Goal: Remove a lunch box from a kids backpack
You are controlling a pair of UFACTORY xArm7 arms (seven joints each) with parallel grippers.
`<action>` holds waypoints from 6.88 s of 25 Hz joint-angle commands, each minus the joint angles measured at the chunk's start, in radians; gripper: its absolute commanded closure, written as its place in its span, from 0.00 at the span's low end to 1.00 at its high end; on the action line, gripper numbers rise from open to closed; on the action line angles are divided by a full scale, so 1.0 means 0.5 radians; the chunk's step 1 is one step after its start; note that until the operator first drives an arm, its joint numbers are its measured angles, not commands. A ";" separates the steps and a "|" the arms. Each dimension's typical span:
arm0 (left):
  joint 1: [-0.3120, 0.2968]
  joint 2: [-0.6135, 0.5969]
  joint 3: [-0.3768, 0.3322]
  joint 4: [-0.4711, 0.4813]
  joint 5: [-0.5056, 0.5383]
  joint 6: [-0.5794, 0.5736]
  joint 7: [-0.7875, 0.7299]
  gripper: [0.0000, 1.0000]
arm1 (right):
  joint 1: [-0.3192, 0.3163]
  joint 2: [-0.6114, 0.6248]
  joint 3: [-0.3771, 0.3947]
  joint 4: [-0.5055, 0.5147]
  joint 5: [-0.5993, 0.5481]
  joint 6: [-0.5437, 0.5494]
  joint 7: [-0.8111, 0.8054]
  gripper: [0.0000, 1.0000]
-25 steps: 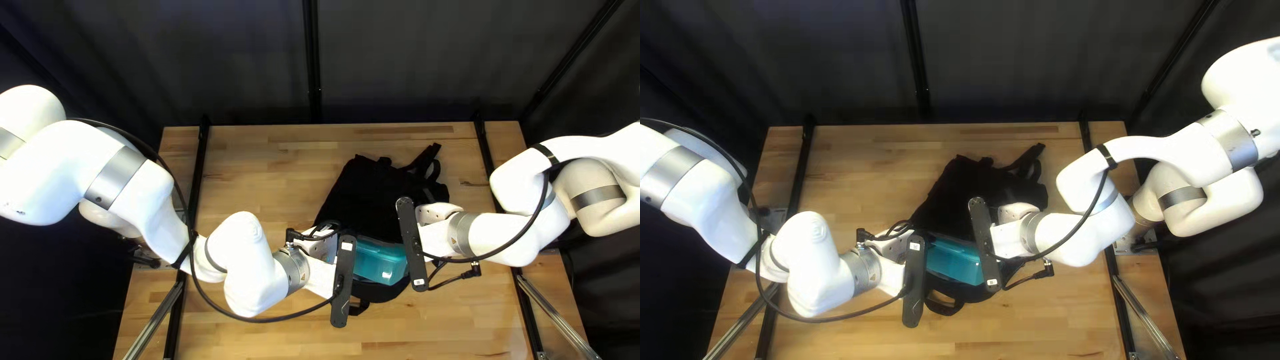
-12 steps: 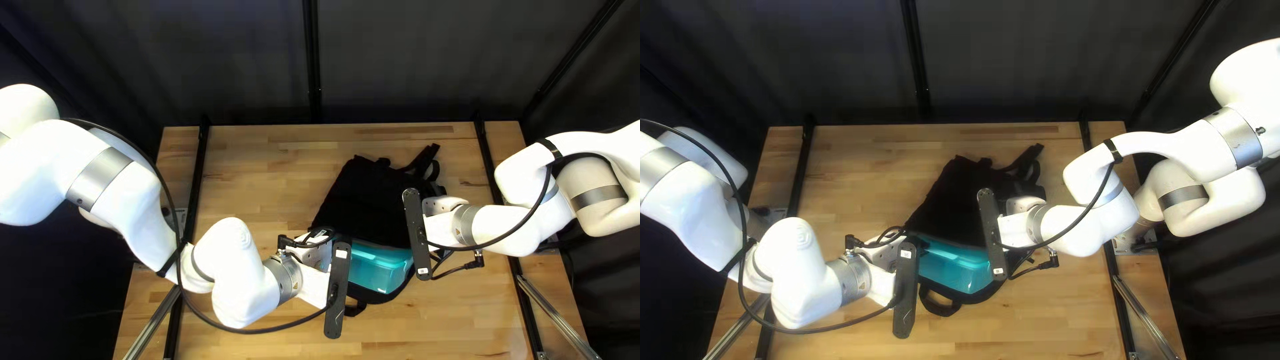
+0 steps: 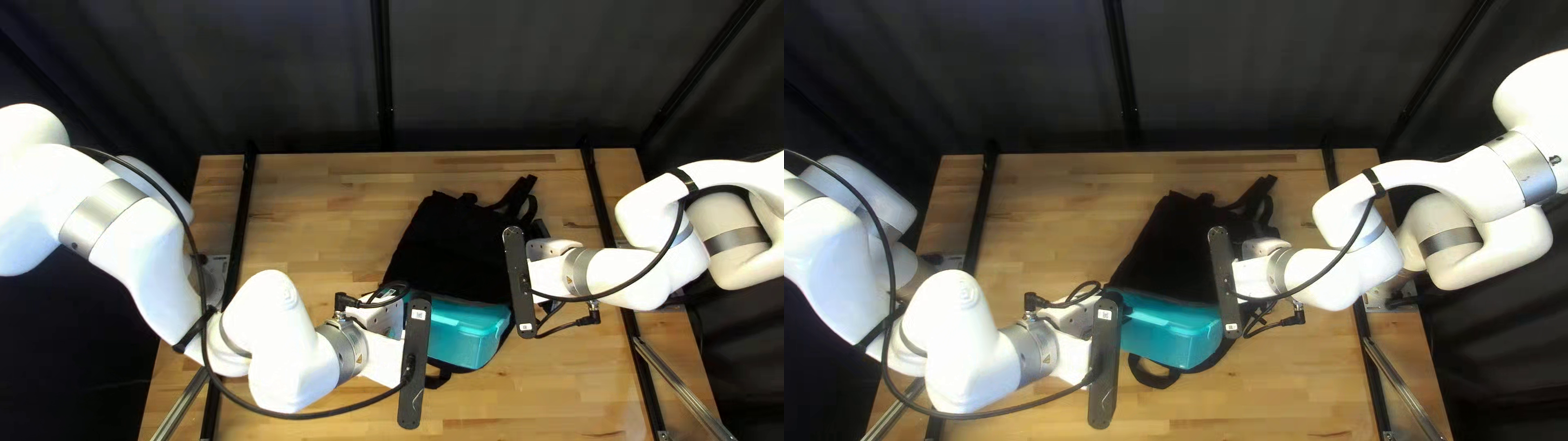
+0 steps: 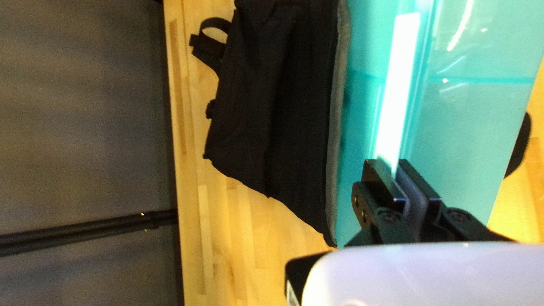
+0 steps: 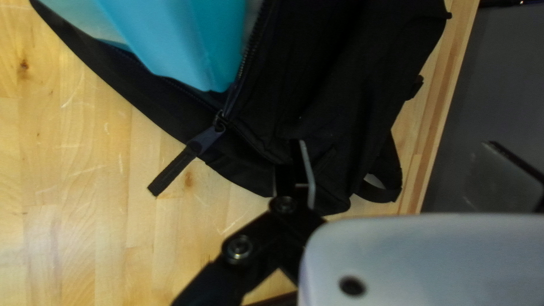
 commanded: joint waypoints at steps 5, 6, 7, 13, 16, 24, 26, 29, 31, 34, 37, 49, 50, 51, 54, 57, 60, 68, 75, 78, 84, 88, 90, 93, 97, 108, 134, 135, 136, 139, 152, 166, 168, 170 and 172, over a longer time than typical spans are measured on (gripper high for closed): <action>-0.052 0.005 -0.052 0.125 -0.116 0.171 0.054 1.00 | -0.002 -0.005 -0.002 -0.010 0.006 -0.008 0.018 0.00; -0.057 0.004 -0.058 0.141 -0.133 0.197 0.063 1.00 | -0.002 -0.005 -0.002 -0.014 0.006 -0.012 0.021 0.00; -0.062 0.003 -0.063 0.156 -0.146 0.218 0.071 1.00 | -0.001 -0.008 -0.002 -0.017 0.007 -0.013 0.022 0.00; -0.096 -0.007 -0.098 0.262 -0.237 0.394 0.130 1.00 | 0.010 -0.067 -0.001 -0.047 0.023 0.013 0.023 0.00; -0.114 0.002 -0.119 0.332 -0.266 0.487 0.153 1.00 | 0.008 -0.072 -0.002 -0.056 0.023 0.009 0.029 0.00; -0.173 0.074 -0.192 0.559 -0.322 0.783 0.186 1.00 | 0.009 -0.100 -0.007 -0.091 0.030 -0.005 0.048 0.00; -0.188 0.102 -0.209 0.628 -0.333 0.864 0.194 1.00 | 0.011 -0.108 -0.006 -0.095 0.034 -0.002 0.049 0.00; -0.205 0.129 -0.228 0.711 -0.348 0.968 0.211 1.00 | 0.017 -0.131 -0.005 -0.101 0.043 0.012 0.049 0.00; -0.220 0.151 -0.245 0.787 -0.362 1.066 0.229 1.00 | 0.023 -0.146 -0.001 -0.110 0.049 0.021 0.054 0.00; -0.231 0.164 -0.257 0.859 -0.382 1.168 0.255 1.00 | 0.029 -0.156 0.005 -0.123 0.055 0.024 0.062 0.00; -0.251 0.172 -0.278 0.963 -0.415 1.330 0.292 1.00 | 0.036 -0.165 0.011 -0.131 0.061 0.029 0.068 0.00; -0.155 -0.189 -0.150 0.472 -0.499 1.282 0.376 1.00 | 0.038 -0.145 0.011 -0.178 0.055 -0.017 0.077 0.00; -0.144 -0.255 -0.130 0.365 -0.488 1.254 0.374 1.00 | 0.038 -0.143 0.011 -0.191 0.054 -0.027 0.080 0.00; -0.138 -0.290 -0.119 0.303 -0.484 1.245 0.369 1.00 | 0.037 -0.139 0.011 -0.202 0.051 -0.036 0.083 0.00; -0.118 -0.412 -0.080 0.111 -0.465 1.209 0.368 1.00 | 0.032 -0.114 0.015 -0.240 0.031 -0.078 0.098 0.00; -0.084 -0.550 -0.018 -0.095 -0.452 1.202 0.399 1.00 | 0.030 -0.111 0.013 -0.272 0.016 -0.106 0.098 0.00; -0.046 -0.660 0.038 -0.264 -0.429 1.214 0.411 1.00 | 0.026 -0.103 0.013 -0.288 -0.001 -0.126 0.097 0.00; 0.082 -0.832 0.200 -0.670 -0.254 1.094 0.377 1.00 | 0.023 -0.107 0.007 -0.325 -0.026 -0.165 0.087 0.00; 0.187 -0.785 0.348 -0.869 -0.078 0.864 0.327 1.00 | 0.023 -0.110 0.005 -0.351 -0.035 -0.190 0.089 0.00; 0.207 -0.745 0.381 -0.892 -0.054 0.808 0.310 1.00 | 0.024 -0.120 0.000 -0.365 -0.034 -0.198 0.085 0.00; 0.207 -0.668 0.387 -0.944 -0.048 0.711 0.209 1.00 | 0.018 -0.110 -0.005 -0.378 -0.043 -0.223 0.086 0.00; 0.192 -0.624 0.359 -0.941 -0.056 0.711 0.148 1.00 | 0.020 -0.107 -0.003 -0.386 -0.045 -0.232 0.090 0.00; 0.181 -0.604 0.340 -0.942 -0.062 0.714 0.113 1.00 | 0.021 -0.103 -0.001 -0.391 -0.046 -0.239 0.094 0.00; 0.166 -0.580 0.314 -0.943 -0.071 0.721 0.067 1.00 | 0.018 -0.094 -0.001 -0.394 -0.051 -0.251 0.098 0.00; 0.141 -0.533 0.278 -0.930 -0.087 0.716 0.011 1.00 | 0.019 -0.092 -0.002 -0.404 -0.053 -0.261 0.099 0.00; 0.090 -0.332 0.219 -0.926 -0.082 0.567 -0.194 1.00 | 0.016 -0.099 -0.014 -0.415 -0.054 -0.271 0.086 0.00; 0.151 -0.322 0.307 -1.182 -0.153 0.150 -0.338 1.00 | 0.007 -0.050 -0.014 -0.396 -0.063 -0.293 0.088 0.00; 0.174 -0.346 0.335 -1.208 -0.135 0.122 -0.320 1.00 | 0.004 -0.048 -0.018 -0.397 -0.065 -0.299 0.087 0.00; 0.189 -0.357 0.354 -1.221 -0.125 0.100 -0.306 1.00 | 0.001 -0.043 -0.020 -0.396 -0.067 -0.304 0.086 0.00; 0.226 -0.367 0.403 -1.239 -0.098 0.040 -0.270 1.00 | -0.001 -0.041 -0.024 -0.401 -0.070 -0.314 0.085 0.00; 0.409 -0.406 0.659 -1.286 -0.012 -0.326 -0.134 1.00 | -0.006 -0.043 -0.034 -0.418 -0.071 -0.337 0.085 0.00; 0.430 -0.580 0.793 -1.356 -0.165 -0.449 0.049 0.00 | -0.008 -0.054 -0.034 -0.452 -0.080 -0.366 0.102 0.00; 0.396 -0.659 0.770 -1.310 -0.241 -0.350 0.096 0.00 | -0.007 -0.061 -0.035 -0.455 -0.078 -0.363 0.101 0.00; 0.370 -0.720 0.753 -1.267 -0.298 -0.268 0.131 0.00 | -0.005 -0.062 -0.033 -0.456 -0.077 -0.359 0.102 0.00; 0.345 -0.789 0.729 -1.216 -0.350 -0.181 0.157 0.00 | -0.004 -0.068 -0.033 -0.460 -0.076 -0.357 0.101 0.00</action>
